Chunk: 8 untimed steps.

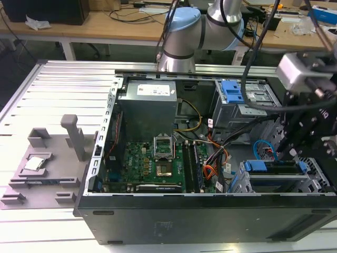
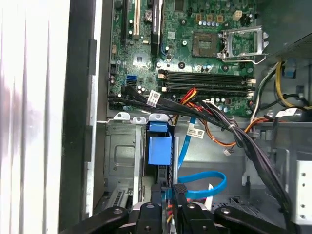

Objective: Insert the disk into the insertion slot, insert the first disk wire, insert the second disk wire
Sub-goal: 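Insert the second disk wire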

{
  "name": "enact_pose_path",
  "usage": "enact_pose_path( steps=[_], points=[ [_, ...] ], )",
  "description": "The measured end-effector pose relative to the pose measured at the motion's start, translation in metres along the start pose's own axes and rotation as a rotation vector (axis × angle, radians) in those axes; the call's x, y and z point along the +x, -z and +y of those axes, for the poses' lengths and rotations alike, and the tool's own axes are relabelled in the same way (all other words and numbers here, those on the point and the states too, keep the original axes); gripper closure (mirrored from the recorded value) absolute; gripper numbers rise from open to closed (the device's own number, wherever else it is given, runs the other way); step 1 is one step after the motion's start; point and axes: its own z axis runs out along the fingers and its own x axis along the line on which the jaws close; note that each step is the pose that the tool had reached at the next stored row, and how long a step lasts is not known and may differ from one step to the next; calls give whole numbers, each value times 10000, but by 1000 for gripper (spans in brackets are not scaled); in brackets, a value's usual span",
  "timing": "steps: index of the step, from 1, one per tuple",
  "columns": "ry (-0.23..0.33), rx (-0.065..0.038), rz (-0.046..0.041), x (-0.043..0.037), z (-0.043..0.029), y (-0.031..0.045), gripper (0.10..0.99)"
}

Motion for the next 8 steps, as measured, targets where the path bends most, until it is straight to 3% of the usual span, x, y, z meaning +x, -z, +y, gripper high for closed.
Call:
enact_pose_path(
  steps=[5,6,8],
  points=[
    [0,0,2,-53,13,327,863],
    [0,0,3,-60,15,378,980],
    [0,0,2,-65,18,445,980]
  ],
)
